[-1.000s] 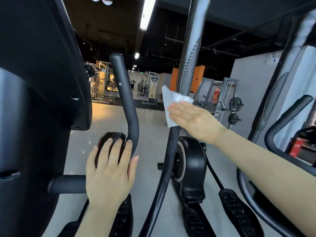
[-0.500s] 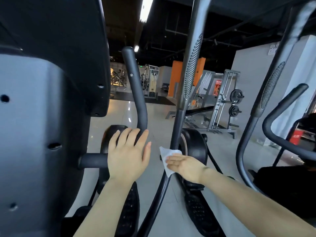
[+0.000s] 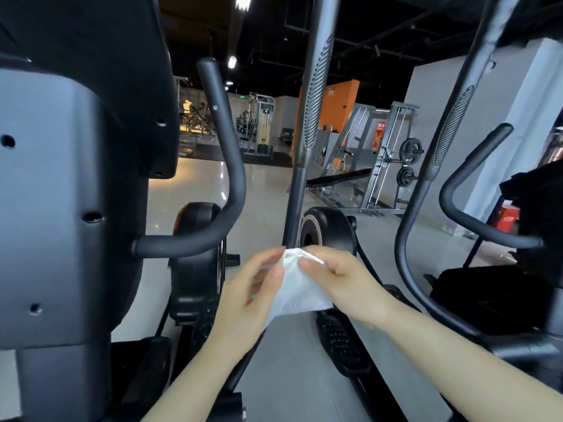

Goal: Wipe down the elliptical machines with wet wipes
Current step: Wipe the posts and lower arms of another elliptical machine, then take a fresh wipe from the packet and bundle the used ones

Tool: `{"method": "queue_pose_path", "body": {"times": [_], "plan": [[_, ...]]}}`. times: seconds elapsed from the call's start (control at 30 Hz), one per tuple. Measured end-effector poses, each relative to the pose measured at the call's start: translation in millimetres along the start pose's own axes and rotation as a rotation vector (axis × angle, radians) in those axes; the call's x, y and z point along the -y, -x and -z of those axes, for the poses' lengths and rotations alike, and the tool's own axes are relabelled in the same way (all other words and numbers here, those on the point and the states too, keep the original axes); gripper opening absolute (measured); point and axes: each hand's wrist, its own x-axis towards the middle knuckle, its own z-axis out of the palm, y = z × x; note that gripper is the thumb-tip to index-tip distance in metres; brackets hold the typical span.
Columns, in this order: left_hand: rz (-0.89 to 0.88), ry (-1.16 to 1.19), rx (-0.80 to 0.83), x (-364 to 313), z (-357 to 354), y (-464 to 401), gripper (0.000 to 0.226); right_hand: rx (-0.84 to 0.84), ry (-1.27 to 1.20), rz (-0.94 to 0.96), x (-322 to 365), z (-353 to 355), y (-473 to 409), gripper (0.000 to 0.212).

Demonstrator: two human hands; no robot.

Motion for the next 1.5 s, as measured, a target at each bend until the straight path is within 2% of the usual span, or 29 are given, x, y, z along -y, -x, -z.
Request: {"method": "queue_pose_path", "body": {"times": [0.07, 0.13, 0.23, 0.3, 0.37, 0.4, 0.47, 0.53, 0.6, 0.63, 0.73, 0.77, 0.93, 1.13, 1.27, 1.37, 1.43, 1.5], "plan": [[0.091, 0.072, 0.022, 4.6, 1.0, 20.5, 0.034, -0.005, -0.101, -0.09, -2.1, -10.2, 17.7, 0.024], [0.151, 0.027, -0.008, 12.4, -0.5, 34.1, 0.016, -0.076, -0.141, -0.166, -10.5, -20.8, 27.1, 0.024], [0.21, -0.108, -0.172, 28.5, -2.4, 49.3, 0.022, -0.203, -0.044, -0.225, -23.9, -38.2, 37.4, 0.023], [0.234, -0.214, -0.246, 32.4, 0.6, 56.4, 0.019, -0.212, -0.077, -0.296, -32.1, -51.6, 44.5, 0.02], [0.151, -0.445, -0.282, 41.3, 7.4, 63.5, 0.013, -0.17, -0.294, -0.374, -37.3, -65.8, 50.0, 0.01], [0.081, -0.582, -0.256, 45.0, 10.6, 66.3, 0.01, -0.135, -0.414, -0.408, -37.6, -72.5, 51.1, 0.008], [-0.011, -0.719, -0.124, 52.2, 14.2, 75.1, 0.022, -0.093, -0.562, -0.441, -35.0, -84.2, 50.8, 0.013], [0.001, -0.687, 0.072, 55.0, 16.6, 81.5, 0.041, -0.112, -0.627, -0.439, -33.1, -90.9, 45.7, 0.016], [0.037, -0.55, 0.161, 53.3, 22.1, 85.9, 0.049, -0.16, -0.639, -0.429, -32.7, -93.7, 39.6, 0.014], [0.058, -0.465, 0.133, 52.4, 25.2, 87.9, 0.047, -0.174, -0.63, -0.422, -33.3, -94.1, 37.8, 0.014], [0.198, -0.239, -0.083, 44.2, 37.3, 88.5, 0.036, -0.158, -0.622, -0.404, -31.4, -91.1, 37.5, 0.012], [0.255, -0.19, -0.094, 41.1, 42.1, 87.6, 0.033, -0.138, -0.617, -0.399, -30.6, -89.8, 38.7, 0.011], [0.467, 0.032, 0.188, 23.5, 49.4, 84.0, 0.049, -0.137, -0.59, -0.423, -34.1, -77.4, 52.8, 0.016], [0.532, 0.117, 0.404, 46.9, -28.5, 75.4, 0.057, -0.38, -0.312, -0.434, -57.5, -34.9, 108.0, 0.031], [0.399, 0.114, 0.658, 61.3, -117.0, 96.2, 0.059, -0.664, -0.18, -0.593, -70.2, 7.2, 182.6, 0.035], [0.134, 0.043, 0.82, 54.7, -178.9, 122.1, 0.038, -0.87, -0.151, -0.715, -71.4, 39.2, 245.8, 0.022], [-0.027, -0.007, 0.88, 48.6, -214.5, 133.7, 0.034, -0.947, -0.18, -0.773, -70.1, 55.5, 282.6, 0.011], [-0.122, 0.007, 0.895, 46.2, -252.3, 144.2, 0.028, -1.005, -0.23, -0.836, -69.7, 69.5, 315.2, 0.014]]}}
